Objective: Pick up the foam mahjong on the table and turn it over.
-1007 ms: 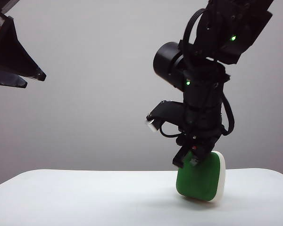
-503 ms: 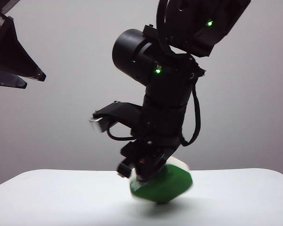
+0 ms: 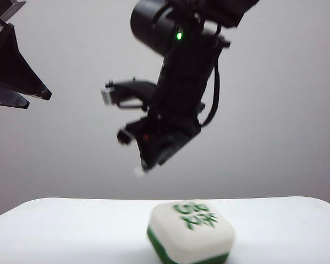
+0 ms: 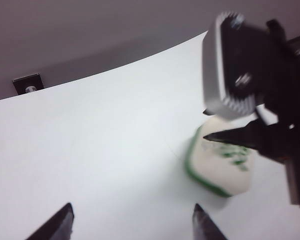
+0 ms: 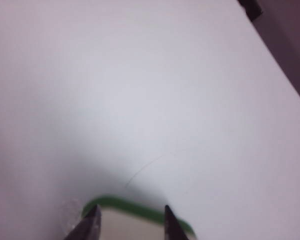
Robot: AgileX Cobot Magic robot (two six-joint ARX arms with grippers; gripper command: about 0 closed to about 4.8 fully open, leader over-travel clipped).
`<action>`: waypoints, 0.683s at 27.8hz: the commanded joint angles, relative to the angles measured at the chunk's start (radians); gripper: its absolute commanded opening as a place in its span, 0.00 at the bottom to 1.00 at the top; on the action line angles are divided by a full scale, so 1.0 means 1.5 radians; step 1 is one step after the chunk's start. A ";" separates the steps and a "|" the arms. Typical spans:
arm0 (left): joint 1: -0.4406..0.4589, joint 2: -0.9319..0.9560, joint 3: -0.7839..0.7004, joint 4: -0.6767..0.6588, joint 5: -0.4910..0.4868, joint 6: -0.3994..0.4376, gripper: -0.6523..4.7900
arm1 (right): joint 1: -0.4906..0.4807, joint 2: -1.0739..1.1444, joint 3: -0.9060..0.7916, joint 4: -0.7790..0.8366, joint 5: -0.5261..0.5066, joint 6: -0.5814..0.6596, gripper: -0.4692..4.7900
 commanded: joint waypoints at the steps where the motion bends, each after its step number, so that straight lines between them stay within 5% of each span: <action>1: -0.001 -0.001 0.003 0.005 0.003 -0.002 0.68 | 0.000 -0.023 0.003 -0.016 -0.003 0.024 0.39; 10: 0.000 -0.001 0.003 0.004 -0.030 0.001 0.66 | -0.031 -0.101 0.001 -0.111 -0.006 0.131 0.36; 13: 0.001 -0.001 0.003 0.004 -0.046 0.004 0.59 | -0.062 -0.143 0.001 -0.147 -0.042 0.158 0.36; 16: 0.001 -0.001 0.003 0.003 -0.046 0.024 0.37 | -0.095 -0.186 -0.005 -0.180 -0.050 0.169 0.36; 19: 0.002 -0.001 0.003 0.003 -0.047 0.034 0.32 | -0.122 -0.231 -0.023 -0.183 -0.063 0.171 0.35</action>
